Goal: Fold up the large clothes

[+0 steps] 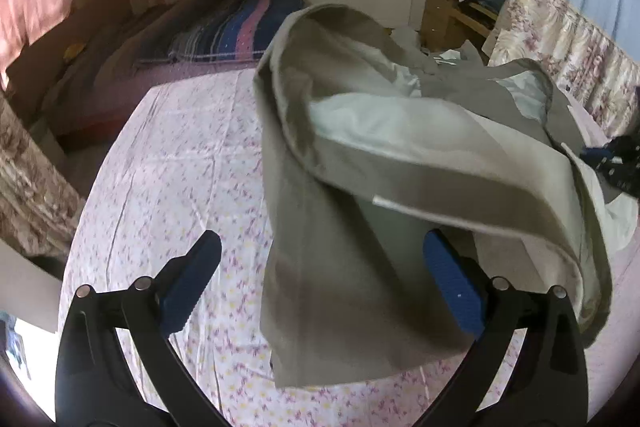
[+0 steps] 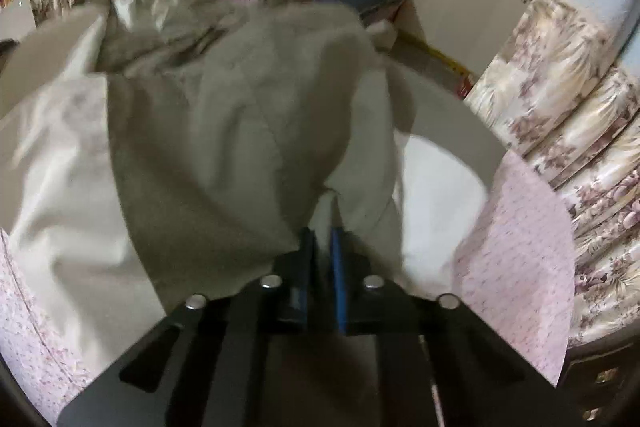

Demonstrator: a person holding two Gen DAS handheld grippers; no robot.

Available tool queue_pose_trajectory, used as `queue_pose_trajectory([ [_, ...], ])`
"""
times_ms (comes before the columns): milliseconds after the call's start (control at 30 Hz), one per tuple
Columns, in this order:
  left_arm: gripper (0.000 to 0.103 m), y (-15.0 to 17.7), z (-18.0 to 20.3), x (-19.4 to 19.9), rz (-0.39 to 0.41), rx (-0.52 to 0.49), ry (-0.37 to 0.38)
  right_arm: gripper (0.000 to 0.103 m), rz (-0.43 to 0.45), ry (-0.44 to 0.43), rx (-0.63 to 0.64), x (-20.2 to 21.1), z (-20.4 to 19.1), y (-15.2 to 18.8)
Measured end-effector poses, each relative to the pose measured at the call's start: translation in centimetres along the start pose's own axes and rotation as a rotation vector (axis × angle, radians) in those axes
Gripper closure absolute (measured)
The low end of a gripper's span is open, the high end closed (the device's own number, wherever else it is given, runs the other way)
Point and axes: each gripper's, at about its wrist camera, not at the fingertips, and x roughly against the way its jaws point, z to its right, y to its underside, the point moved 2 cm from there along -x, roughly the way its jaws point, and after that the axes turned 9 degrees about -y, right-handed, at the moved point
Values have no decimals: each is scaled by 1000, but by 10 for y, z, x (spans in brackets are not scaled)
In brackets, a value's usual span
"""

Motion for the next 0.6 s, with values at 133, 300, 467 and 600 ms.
queue_pose_trajectory([
  [133, 4, -15, 13, -7, 30, -51, 3, 97, 88, -19, -67, 29, 14, -8],
  [300, 33, -40, 30, -23, 36, -120, -1, 98, 146, -34, -102, 48, 27, -14],
  [467, 81, -67, 17, -44, -18, -67, 32, 98, 235, -73, -171, 68, 50, -25],
  [600, 81, -91, -12, -49, -18, 58, 105, 99, 299, -105, -385, 69, 100, -29],
])
